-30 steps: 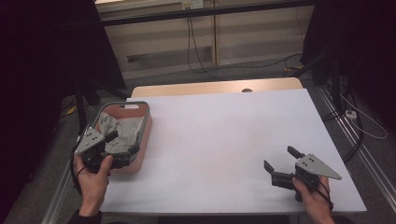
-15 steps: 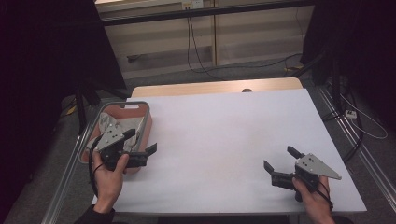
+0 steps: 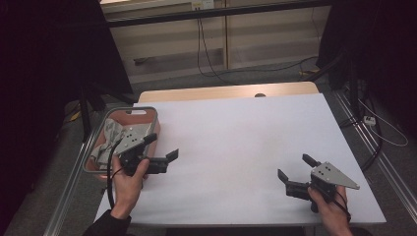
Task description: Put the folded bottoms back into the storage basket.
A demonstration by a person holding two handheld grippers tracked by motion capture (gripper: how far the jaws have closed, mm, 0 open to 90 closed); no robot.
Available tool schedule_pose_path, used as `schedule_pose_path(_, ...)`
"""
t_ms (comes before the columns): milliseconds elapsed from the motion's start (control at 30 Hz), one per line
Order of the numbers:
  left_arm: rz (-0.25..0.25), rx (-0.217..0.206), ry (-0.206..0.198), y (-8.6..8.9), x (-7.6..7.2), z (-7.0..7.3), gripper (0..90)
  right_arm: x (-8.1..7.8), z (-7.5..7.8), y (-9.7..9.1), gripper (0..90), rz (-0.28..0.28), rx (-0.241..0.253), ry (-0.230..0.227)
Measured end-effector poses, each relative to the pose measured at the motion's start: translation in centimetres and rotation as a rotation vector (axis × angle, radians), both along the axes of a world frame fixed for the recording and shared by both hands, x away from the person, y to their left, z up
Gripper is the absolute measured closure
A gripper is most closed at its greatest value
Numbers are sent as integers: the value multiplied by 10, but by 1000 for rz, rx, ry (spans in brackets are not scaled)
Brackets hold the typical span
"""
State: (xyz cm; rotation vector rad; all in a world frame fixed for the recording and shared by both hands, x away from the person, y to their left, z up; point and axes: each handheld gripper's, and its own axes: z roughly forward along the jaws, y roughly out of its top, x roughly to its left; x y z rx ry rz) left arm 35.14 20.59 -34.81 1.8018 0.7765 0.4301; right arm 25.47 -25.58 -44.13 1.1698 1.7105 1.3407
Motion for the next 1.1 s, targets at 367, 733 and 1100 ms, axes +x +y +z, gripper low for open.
schedule_pose_path(367, 4, 26, 45, -22, -1, -24, 40, 0, 0, 0, 42, 5, -1, 1)
schedule_pose_path(733, -16, 49, 88, -20, -22, -54, 38, 1, 0, 0, 42, 3, 0, 4)
schedule_pose_path(1100, -23, 61, 117, -15, -38, -76, 41, 0, 0, 0, 42, 4, 0, 4)
